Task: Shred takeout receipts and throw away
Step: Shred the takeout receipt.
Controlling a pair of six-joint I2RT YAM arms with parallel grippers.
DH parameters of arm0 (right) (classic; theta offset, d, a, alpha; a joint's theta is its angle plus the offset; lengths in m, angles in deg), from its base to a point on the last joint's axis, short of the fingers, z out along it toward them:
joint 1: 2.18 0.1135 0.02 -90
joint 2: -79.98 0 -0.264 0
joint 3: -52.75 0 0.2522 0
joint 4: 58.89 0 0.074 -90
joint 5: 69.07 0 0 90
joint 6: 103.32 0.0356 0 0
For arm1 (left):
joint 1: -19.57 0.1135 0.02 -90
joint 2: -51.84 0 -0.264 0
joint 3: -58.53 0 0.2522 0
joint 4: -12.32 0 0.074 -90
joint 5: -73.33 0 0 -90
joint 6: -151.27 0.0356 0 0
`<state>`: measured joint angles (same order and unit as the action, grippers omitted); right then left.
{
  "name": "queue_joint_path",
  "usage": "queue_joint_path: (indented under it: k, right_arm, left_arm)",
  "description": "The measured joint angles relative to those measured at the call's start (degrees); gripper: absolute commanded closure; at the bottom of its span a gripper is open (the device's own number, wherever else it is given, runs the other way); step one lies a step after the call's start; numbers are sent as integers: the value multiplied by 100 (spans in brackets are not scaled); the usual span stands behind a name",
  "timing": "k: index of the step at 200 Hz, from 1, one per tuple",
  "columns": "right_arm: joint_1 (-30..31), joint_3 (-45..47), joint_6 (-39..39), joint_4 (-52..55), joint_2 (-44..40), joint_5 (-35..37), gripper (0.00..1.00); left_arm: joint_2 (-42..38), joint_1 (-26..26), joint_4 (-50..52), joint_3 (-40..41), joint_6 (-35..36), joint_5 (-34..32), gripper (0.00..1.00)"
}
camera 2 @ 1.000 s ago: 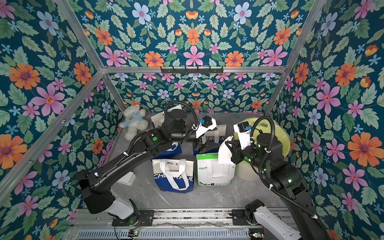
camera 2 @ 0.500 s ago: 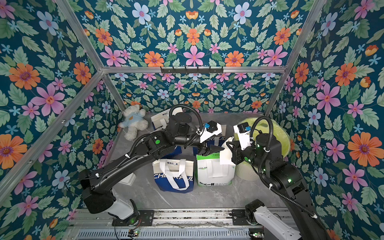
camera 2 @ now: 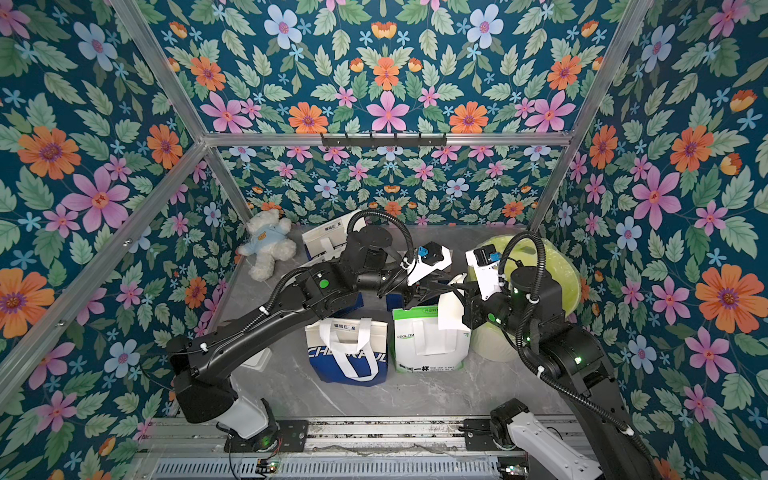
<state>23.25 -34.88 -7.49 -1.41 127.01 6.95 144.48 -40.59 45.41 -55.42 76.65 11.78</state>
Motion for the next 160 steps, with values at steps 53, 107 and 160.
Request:
queue_joint_path:
  k: [53,107,160]
  right_arm:
    - [-7,125,-2,-46,-81,-37,68]
    - [-2,787,9,-249,-804,162,50]
    - [0,710,160,-505,-955,-7,49]
  left_arm:
    - [17,-7,-155,122,28,-166,100]
    - [-437,-20,-804,861,-11,-632,100]
    - [-789,-20,-1429,1364,-348,-752,100]
